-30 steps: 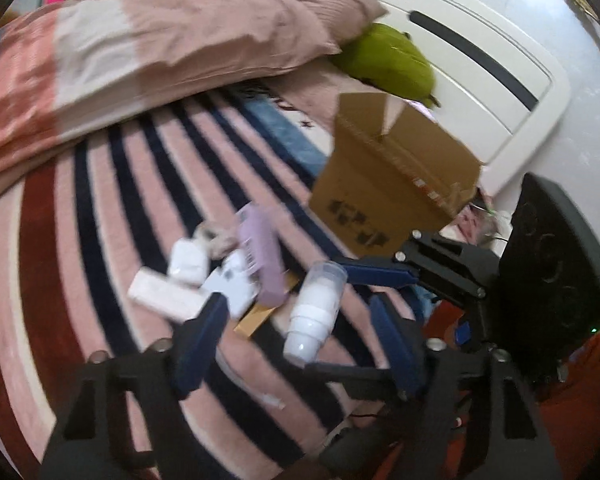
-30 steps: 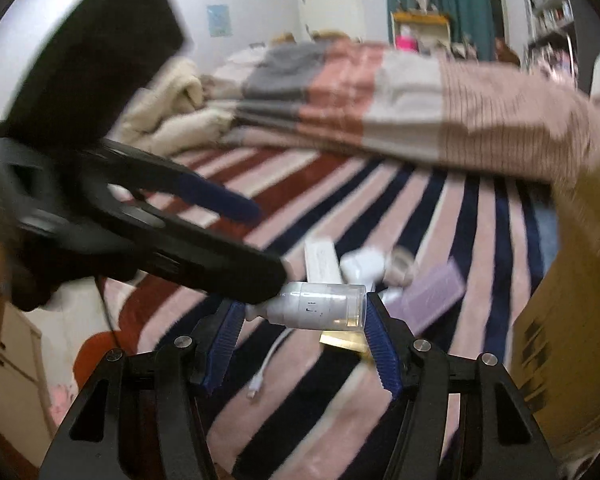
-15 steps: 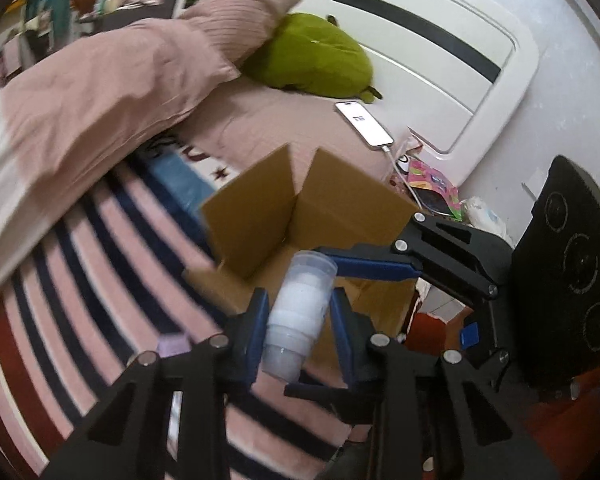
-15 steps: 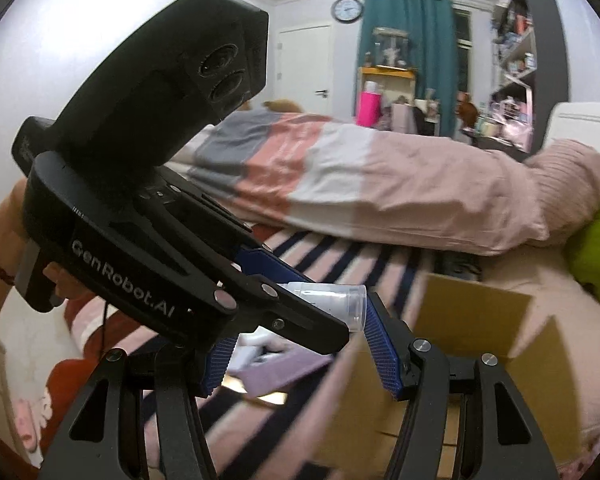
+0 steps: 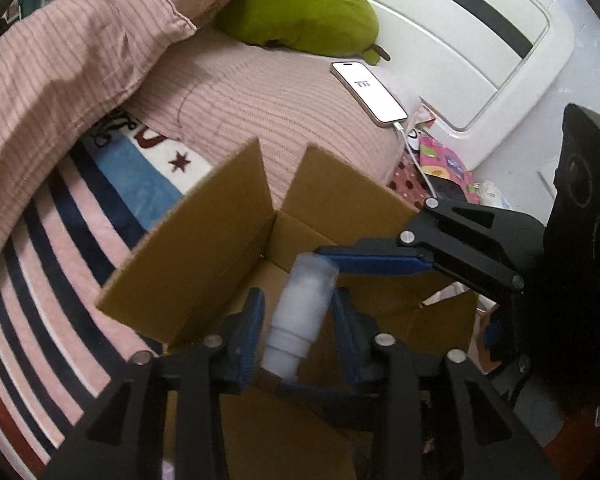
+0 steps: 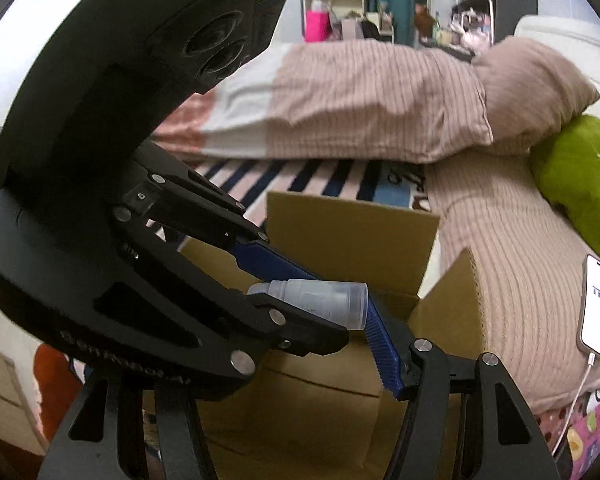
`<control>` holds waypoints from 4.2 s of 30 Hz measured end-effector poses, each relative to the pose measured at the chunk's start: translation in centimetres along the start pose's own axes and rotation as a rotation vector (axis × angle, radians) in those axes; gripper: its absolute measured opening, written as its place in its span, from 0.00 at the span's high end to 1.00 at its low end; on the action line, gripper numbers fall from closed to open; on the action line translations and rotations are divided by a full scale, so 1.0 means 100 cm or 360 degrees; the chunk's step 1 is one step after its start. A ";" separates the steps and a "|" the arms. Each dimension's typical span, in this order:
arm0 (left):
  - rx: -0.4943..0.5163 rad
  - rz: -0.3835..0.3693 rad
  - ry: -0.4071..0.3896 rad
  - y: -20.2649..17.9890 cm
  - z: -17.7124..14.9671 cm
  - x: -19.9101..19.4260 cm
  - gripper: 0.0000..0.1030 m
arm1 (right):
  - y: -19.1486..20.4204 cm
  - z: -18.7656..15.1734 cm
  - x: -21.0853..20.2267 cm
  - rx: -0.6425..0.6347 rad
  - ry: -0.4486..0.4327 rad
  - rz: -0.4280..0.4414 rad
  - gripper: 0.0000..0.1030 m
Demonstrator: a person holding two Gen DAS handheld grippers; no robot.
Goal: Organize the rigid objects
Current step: 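Carry the white bottle into the cardboard box and open the right gripper, then move the right gripper back to the items and grasp the gold bar, then lower the gold bar into the cardboard box and release it, then return the right gripper and grasp the lilac 'Enjoy' box upright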
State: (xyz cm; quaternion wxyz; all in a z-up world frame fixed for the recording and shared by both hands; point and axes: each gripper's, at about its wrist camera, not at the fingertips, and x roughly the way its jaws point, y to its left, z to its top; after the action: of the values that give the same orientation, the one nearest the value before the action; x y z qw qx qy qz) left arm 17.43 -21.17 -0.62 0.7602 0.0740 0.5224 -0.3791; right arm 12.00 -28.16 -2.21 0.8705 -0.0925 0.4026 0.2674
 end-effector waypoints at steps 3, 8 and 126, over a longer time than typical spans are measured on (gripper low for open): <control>0.0010 0.0094 -0.0081 0.002 -0.005 -0.014 0.30 | 0.000 0.000 0.002 -0.0005 0.0024 -0.0004 0.27; -0.0059 0.0149 -0.0226 0.013 -0.027 -0.053 0.25 | 0.012 -0.004 -0.008 -0.0032 -0.0023 0.0004 0.19; -0.0490 0.0598 -0.0604 0.077 -0.190 -0.135 0.20 | 0.146 0.009 0.004 -0.0188 -0.0050 0.0554 0.60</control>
State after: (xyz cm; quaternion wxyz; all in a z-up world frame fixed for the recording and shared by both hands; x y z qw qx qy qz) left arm 6.22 0.67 0.25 0.9033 -0.0188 0.3996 -0.1552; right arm 4.90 -15.39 -1.11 0.8104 -0.0682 0.3825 0.4385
